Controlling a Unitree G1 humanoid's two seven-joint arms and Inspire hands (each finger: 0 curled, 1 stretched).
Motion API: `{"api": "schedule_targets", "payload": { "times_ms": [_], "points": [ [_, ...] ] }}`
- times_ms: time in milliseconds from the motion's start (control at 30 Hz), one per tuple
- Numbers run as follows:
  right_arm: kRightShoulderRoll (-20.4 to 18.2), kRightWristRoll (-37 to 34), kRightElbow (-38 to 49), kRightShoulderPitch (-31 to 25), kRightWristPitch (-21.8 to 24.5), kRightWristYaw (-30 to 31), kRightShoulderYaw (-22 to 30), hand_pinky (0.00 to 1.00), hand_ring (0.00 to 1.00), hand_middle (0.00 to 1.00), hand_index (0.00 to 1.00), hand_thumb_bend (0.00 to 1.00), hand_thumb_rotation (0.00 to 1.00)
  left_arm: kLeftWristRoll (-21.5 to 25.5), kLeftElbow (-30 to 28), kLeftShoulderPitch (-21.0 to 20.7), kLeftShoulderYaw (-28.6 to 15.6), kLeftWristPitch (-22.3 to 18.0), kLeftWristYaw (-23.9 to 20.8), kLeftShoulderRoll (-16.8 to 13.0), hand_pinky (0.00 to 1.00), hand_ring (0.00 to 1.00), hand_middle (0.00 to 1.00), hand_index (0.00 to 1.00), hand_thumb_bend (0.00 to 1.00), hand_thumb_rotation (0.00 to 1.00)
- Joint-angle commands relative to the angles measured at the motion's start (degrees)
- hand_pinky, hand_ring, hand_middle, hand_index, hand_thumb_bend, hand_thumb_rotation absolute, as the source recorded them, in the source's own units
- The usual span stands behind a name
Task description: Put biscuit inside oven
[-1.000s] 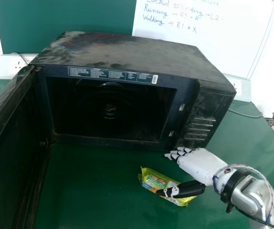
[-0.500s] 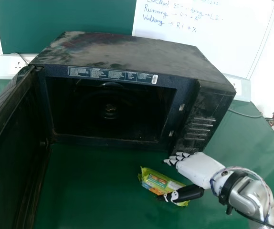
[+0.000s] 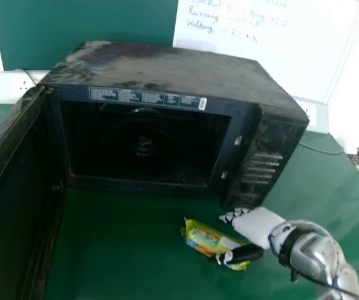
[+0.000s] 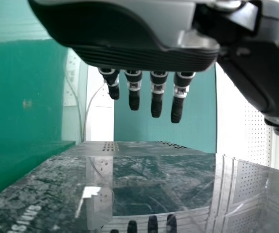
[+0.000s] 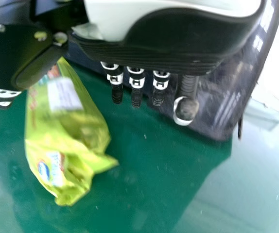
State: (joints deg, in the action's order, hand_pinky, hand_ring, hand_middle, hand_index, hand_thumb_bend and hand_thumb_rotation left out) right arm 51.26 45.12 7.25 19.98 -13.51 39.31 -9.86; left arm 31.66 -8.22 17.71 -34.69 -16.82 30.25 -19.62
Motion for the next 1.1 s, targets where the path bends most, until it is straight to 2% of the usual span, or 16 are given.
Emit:
{"api": "schedule_targets", "payload": {
  "times_ms": [0,233,500,733,1067],
  "points": [
    [-0.7,0.9,-1.8,1.1,0.7,-0.7,-1.2,0.00,1.00,1.00,1.00,1.00,0.99,0.3,-0.3,0.8,0.3,0.1,0.0,0.6,0.48,0.68,0.82,0.81,1.00,0.67],
    [-2.0,2.9,-5.8,3.0,1.4,-2.9,-2.9,0.00,1.00,1.00,1.00,1.00,0.99,0.9,-0.9,1.0,0.3,0.9,0.0,0.7,0.49,0.67,0.81,0.80,1.00,0.65],
    [-3.3,4.9,-7.9,4.8,2.1,-5.0,-4.9,0.00,1.00,1.00,1.00,1.00,0.98,1.4,-1.2,1.3,0.4,0.9,0.5,0.6,0.51,0.68,0.82,0.81,1.00,0.66],
    [-4.7,6.3,-6.8,4.4,3.3,-6.4,-5.4,0.00,1.00,1.00,1.00,1.00,0.97,0.6,-1.8,1.5,0.4,0.6,-0.3,0.9,0.50,0.66,0.81,0.80,1.00,0.66],
    [-6.4,7.7,-5.2,3.6,3.6,-8.2,-6.5,0.00,1.00,1.00,1.00,1.00,0.89,-0.7,-2.7,1.2,0.3,-0.6,-2.2,2.3,0.47,0.64,0.80,0.79,1.00,0.67]
  ]
}}
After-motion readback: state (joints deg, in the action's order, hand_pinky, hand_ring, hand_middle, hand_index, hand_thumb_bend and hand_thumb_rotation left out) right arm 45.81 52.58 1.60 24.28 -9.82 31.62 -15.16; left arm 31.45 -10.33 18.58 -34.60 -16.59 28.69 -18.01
